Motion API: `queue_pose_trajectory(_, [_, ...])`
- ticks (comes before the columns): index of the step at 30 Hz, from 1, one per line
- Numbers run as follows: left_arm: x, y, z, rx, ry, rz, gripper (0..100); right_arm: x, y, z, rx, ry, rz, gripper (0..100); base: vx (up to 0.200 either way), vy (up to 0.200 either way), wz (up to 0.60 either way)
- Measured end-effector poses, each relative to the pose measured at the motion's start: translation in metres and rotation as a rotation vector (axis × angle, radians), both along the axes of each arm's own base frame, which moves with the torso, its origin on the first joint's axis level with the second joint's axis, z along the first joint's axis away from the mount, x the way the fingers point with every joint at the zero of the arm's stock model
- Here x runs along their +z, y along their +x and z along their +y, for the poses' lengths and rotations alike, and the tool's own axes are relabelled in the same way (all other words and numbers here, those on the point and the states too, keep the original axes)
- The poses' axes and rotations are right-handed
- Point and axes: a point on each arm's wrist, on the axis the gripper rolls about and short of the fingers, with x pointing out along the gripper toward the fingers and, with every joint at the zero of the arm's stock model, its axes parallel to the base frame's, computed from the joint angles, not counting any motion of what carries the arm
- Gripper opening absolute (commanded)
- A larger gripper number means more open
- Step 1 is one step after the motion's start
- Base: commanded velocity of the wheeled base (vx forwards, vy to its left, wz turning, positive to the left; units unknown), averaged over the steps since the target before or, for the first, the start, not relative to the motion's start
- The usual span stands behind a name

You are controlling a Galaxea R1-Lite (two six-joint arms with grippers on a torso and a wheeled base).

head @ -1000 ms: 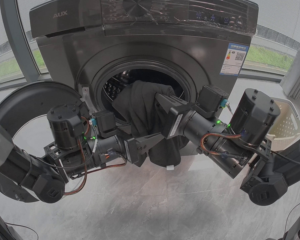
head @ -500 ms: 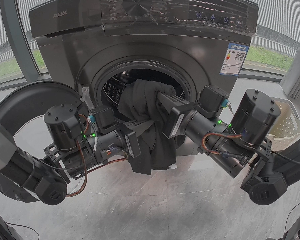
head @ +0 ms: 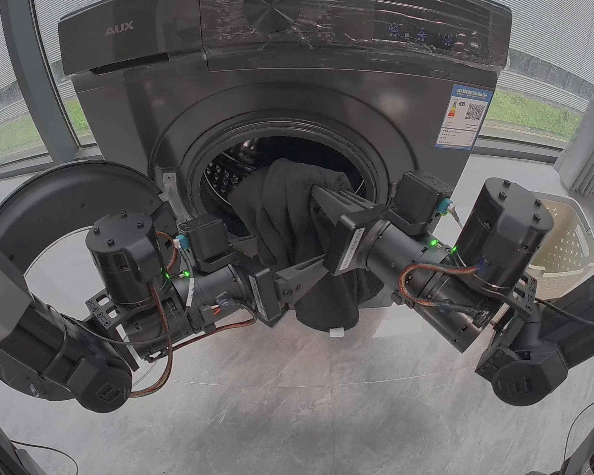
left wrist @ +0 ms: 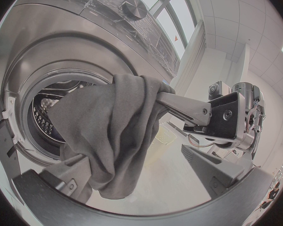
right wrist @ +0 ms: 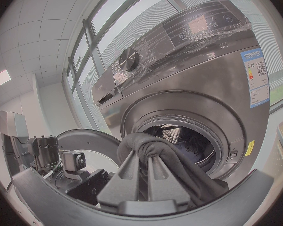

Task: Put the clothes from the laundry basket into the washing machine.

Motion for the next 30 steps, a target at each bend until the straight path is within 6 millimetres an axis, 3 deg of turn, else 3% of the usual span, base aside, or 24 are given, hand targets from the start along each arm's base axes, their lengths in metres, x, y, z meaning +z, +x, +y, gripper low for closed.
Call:
queue_pose_trajectory(7, [0.001, -0.002, -0.005, -0.012, -0.003, -0.006, 100, -0.001, 0.001, 0.000, -0.003, -0.003, 0.001, 0, 0.000, 0.000, 0.00])
queue_pose_trajectory(8, [0.001, -0.001, -0.005, -0.011, -0.005, -0.008, 0, -0.001, 0.001, 0.000, -0.003, -0.003, 0.001, 0, 0.000, 0.000, 0.00])
queue_pose_trajectory(20, [0.003, 0.001, -0.007, 0.030, -0.035, -0.045, 0, -0.003, 0.002, 0.001, -0.003, -0.005, 0.004, 0, 0.000, 0.000, 0.00])
queue_pose_trajectory(30, [0.001, -0.009, -0.006, 0.017, -0.062, -0.079, 0, -0.007, 0.001, 0.000, 0.003, -0.008, 0.017, 0, 0.000, 0.000, 0.00])
